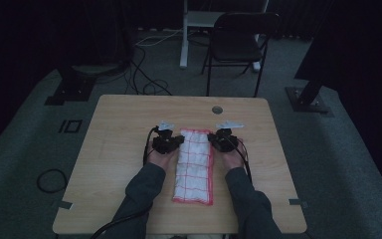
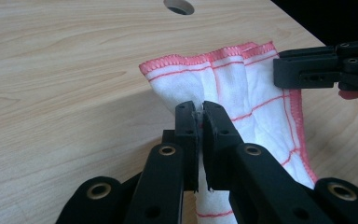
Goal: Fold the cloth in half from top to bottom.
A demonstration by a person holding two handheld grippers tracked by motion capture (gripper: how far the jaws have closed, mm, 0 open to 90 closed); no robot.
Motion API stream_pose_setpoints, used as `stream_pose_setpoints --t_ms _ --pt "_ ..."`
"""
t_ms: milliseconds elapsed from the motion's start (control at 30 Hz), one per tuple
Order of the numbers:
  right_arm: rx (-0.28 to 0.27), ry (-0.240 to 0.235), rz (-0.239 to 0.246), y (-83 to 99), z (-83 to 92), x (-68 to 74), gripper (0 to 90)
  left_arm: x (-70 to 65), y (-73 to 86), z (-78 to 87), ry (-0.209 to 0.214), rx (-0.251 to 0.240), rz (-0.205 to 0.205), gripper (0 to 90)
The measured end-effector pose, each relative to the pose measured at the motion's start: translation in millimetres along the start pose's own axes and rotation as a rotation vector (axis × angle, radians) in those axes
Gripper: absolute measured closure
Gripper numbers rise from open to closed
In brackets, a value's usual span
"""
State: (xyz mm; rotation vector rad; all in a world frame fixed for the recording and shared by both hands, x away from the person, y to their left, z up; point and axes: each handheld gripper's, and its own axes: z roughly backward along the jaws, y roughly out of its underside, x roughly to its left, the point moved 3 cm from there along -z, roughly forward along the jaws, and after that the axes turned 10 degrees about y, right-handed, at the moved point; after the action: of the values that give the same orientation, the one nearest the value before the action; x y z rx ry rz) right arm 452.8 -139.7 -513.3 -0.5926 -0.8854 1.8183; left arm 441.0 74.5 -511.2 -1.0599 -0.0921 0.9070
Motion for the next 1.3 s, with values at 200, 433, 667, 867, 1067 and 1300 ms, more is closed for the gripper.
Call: stream_pose_setpoints --t_ms 200,433,667,867,1067,1300 --pt "-0.023 -0.018 0.012 4.6 9.0 5.5 84.4 -6.3 6.6 8.4 0.014 -0.020 -0.020 86.1" --pt "-0.037 -0.028 0.027 6.6 14.8 9.7 84.4 -7.9 11.6 14.1 0.017 -0.033 -0.021 86.0" --pt "-0.040 -0.021 0.030 2.3 12.9 10.8 84.6 -10.0 8.9 16.1 0.015 -0.040 -0.031 81.9" --pt "-0.049 -0.027 0.051 1.0 11.3 15.7 85.3 -20.7 10.1 25.4 0.049 -0.068 -0.052 72.3" --pt "-0.051 -0.029 0.052 -0.7 9.7 18.1 85.4 -60.1 40.9 16.8 0.196 0.053 -0.114 80.9" --pt "-0.064 -0.038 0.063 -3.2 13.0 20.9 85.4 -50.0 63.1 -12.2 0.105 0.178 -0.078 80.9"
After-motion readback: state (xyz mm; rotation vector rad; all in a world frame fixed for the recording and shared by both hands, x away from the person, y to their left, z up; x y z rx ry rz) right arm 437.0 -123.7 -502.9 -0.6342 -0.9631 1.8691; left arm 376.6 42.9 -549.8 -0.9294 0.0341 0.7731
